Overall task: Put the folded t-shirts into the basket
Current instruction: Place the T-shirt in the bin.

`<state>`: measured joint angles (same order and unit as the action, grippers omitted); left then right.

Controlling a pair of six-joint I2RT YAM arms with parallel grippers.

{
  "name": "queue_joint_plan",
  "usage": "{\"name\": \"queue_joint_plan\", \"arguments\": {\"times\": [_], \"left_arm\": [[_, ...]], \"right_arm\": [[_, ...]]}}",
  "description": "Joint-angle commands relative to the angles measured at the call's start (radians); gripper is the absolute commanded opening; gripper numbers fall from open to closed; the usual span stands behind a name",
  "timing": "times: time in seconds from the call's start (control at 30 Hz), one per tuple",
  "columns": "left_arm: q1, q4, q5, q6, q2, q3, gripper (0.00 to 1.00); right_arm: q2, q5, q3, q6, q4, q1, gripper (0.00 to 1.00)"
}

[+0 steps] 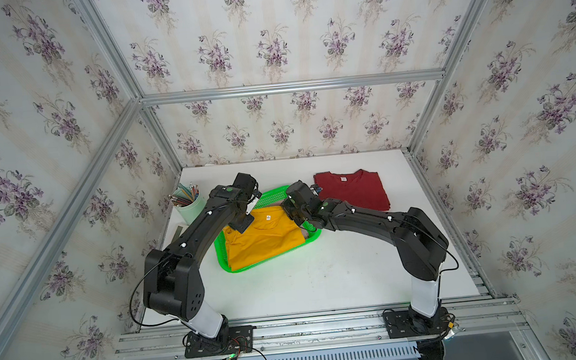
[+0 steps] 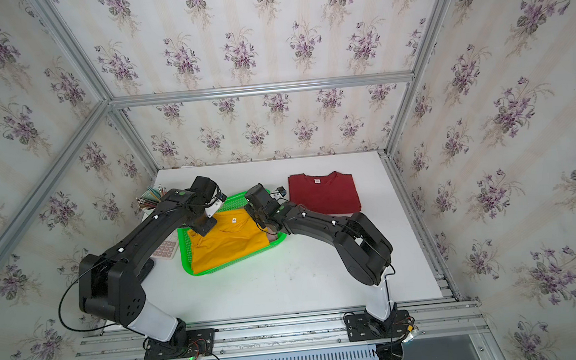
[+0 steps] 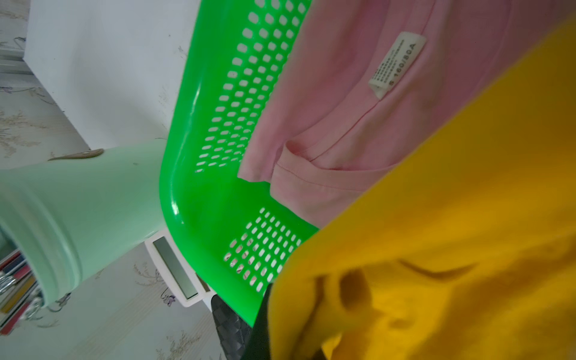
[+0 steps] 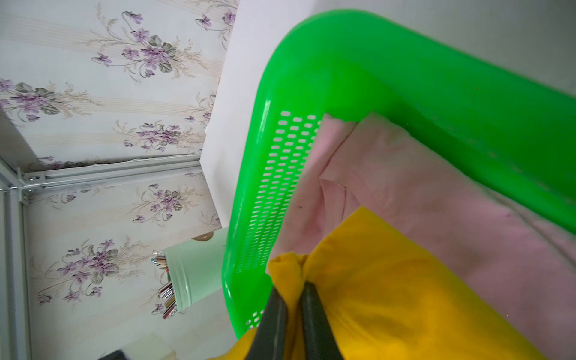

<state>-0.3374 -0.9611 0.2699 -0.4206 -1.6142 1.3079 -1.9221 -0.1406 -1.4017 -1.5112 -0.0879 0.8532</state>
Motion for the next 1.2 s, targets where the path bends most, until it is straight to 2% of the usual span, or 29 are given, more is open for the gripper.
{"name": "queue_joint_plan", "arguments": {"times": [0.0, 0.3, 0.5, 0.57, 0.67, 0.77, 0.8, 0.87, 0.9, 1.0, 1.1, 1.17], "left_arm": [[0.009, 0.075, -0.072, -0.02, -0.013, -0.025, 0.0], [0.026, 0.069, -0.198, -0.006, -0.086, -0.034, 0.03], [0.037, 0.088, -0.182, 0.002, -0.082, -0.012, 0.03], [0.043, 0.107, -0.161, 0.002, -0.066, -0.016, 0.07], [0.053, 0.152, -0.118, 0.009, -0.041, -0.031, 0.25], [0.058, 0.196, -0.055, 0.032, -0.01, -0.038, 0.43], [0.058, 0.21, -0.034, 0.041, 0.01, -0.041, 0.55], [0.058, 0.242, -0.007, 0.06, 0.065, -0.049, 0.9], [0.058, 0.264, -0.002, 0.07, 0.101, -0.058, 0.95], [0.058, 0.318, -0.003, 0.108, 0.209, -0.08, 0.96], [0.058, 0.355, -0.04, 0.178, 0.311, -0.105, 0.96], [0.058, 0.382, -0.104, 0.216, 0.353, -0.127, 0.96]], "right_arm": [[-0.008, -0.021, 0.005, -0.001, -0.008, -0.006, 0.0], [-0.024, -0.037, -0.011, 0.055, -0.01, -0.037, 0.0], [-0.056, 0.01, -0.068, 0.087, -0.027, -0.058, 0.0], [-0.07, 0.026, -0.089, 0.097, -0.018, -0.064, 0.02], [-0.095, 0.056, -0.125, 0.139, 0.033, -0.077, 0.18], [-0.106, 0.108, -0.146, 0.207, 0.098, -0.097, 0.44], [-0.104, 0.128, -0.149, 0.235, 0.119, -0.107, 0.51], [-0.085, 0.15, -0.148, 0.308, 0.143, -0.128, 0.58], [-0.072, 0.169, -0.147, 0.357, 0.153, -0.14, 0.6], [-0.027, 0.254, -0.141, 0.533, 0.144, -0.183, 0.63], [0.042, 0.414, -0.082, 0.776, 0.139, -0.234, 0.61], [0.088, 0.416, -0.055, 0.899, 0.066, -0.249, 0.61]]}}
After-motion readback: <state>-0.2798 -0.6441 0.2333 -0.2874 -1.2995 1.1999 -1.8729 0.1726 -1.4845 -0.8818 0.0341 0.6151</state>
